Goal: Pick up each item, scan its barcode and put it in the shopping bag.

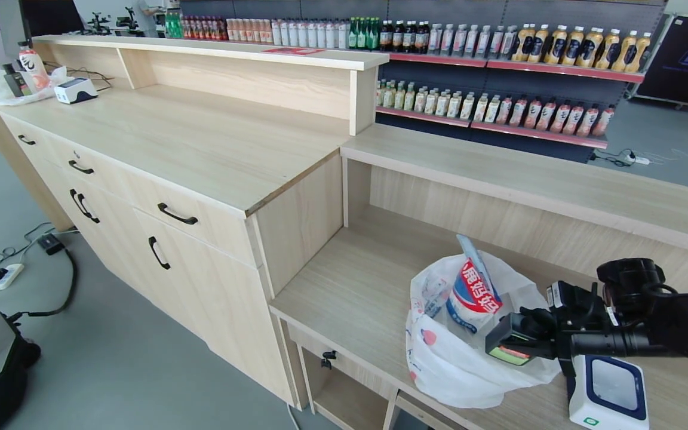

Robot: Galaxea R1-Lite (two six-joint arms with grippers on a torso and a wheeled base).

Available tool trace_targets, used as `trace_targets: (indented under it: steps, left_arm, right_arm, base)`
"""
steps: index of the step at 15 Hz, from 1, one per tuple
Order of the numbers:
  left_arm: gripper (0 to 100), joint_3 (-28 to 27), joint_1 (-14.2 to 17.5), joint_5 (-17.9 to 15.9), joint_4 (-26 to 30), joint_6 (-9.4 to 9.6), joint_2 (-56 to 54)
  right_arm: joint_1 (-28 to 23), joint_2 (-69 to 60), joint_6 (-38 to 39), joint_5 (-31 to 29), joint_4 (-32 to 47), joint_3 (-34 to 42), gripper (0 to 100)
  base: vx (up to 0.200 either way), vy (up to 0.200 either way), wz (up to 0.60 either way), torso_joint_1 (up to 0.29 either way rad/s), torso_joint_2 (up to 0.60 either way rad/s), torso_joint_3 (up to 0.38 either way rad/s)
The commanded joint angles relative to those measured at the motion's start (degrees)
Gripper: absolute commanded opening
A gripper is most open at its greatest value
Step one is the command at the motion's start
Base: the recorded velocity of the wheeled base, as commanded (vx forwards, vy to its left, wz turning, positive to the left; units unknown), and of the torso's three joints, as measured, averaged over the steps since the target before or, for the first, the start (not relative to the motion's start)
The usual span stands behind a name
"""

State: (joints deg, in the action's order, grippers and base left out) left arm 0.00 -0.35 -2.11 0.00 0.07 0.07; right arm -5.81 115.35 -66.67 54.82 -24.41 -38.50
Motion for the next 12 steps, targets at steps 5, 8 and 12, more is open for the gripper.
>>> trace_targets:
  steps: [5,8,12]
  left_arm:
    - [100,0.0,0.0,0.0,0.0,0.01,0.0]
    - [100,0.0,0.0,0.0,0.0,0.01,0.0]
    - [100,0.0,0.0,0.0,0.0,0.01,0.0]
  right_arm:
    - [1.8,5.2,-1.0,-0.1,-5.5,-0.9,0]
    - [2.3,7.3,-0.9,0.2,-9.2,-1.0,0]
    - [2.5,9.5,-0.9,0.4,-10.8,-1.9,0]
  base:
    - [0.0,0.0,0.0,0.0,0.0,0.0]
    - [0.0,0.0,0.0,0.0,0.0,0.0]
    - [0.0,0.0,0.0,0.0,0.0,0.0]
